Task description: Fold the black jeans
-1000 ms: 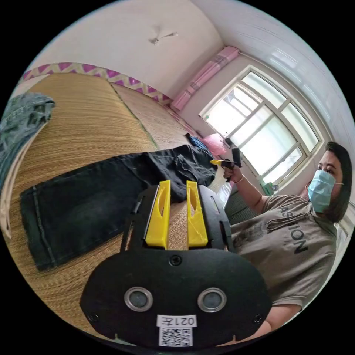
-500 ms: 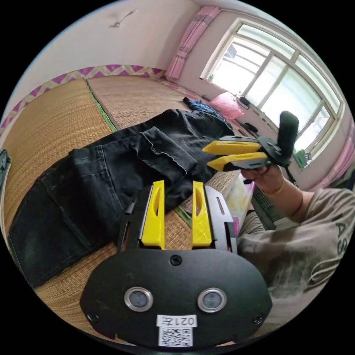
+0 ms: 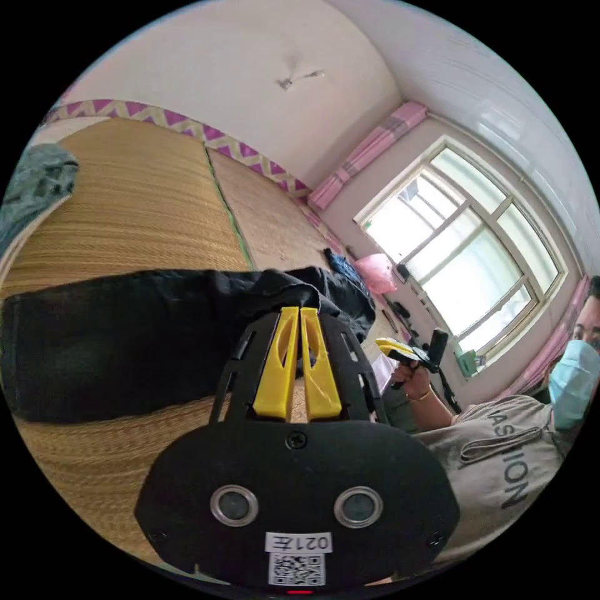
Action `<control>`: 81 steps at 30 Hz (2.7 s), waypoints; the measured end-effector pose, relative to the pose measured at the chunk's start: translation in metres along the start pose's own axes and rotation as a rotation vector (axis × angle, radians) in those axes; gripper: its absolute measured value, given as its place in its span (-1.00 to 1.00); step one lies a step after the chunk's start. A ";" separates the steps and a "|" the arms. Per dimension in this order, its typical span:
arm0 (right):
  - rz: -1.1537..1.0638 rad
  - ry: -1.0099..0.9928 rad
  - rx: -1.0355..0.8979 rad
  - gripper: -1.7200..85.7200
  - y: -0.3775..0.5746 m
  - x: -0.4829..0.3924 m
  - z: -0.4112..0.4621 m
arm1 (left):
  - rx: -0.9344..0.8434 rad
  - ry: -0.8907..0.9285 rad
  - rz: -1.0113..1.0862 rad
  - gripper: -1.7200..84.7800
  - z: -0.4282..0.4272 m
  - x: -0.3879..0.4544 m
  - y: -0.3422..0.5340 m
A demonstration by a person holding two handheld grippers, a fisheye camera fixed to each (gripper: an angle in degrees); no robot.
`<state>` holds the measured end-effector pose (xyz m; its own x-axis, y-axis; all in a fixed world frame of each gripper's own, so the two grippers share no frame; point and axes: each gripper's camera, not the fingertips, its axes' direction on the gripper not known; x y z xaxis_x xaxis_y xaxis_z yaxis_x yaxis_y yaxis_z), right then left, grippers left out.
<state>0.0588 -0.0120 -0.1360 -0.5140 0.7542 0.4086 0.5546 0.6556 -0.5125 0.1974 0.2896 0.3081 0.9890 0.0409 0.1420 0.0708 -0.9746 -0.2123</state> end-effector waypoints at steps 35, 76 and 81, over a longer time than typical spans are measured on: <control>-0.363 0.265 -0.228 -0.83 -0.171 0.122 0.034 | -0.389 -0.530 0.380 -0.83 0.009 -0.056 -0.079; -0.799 0.225 -0.214 -0.98 -0.130 -0.019 -0.068 | -0.563 -0.600 0.620 -0.71 0.054 -0.068 -0.063; -0.759 0.226 -0.197 -0.98 -0.128 -0.009 -0.080 | -0.584 -0.522 0.625 -0.94 0.033 -0.071 -0.064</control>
<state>0.0445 -0.1001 -0.0138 -0.6629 0.0774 0.7446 0.2244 0.9695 0.0990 0.1270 0.3559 0.2795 0.7701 -0.5606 -0.3045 -0.4175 -0.8038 0.4239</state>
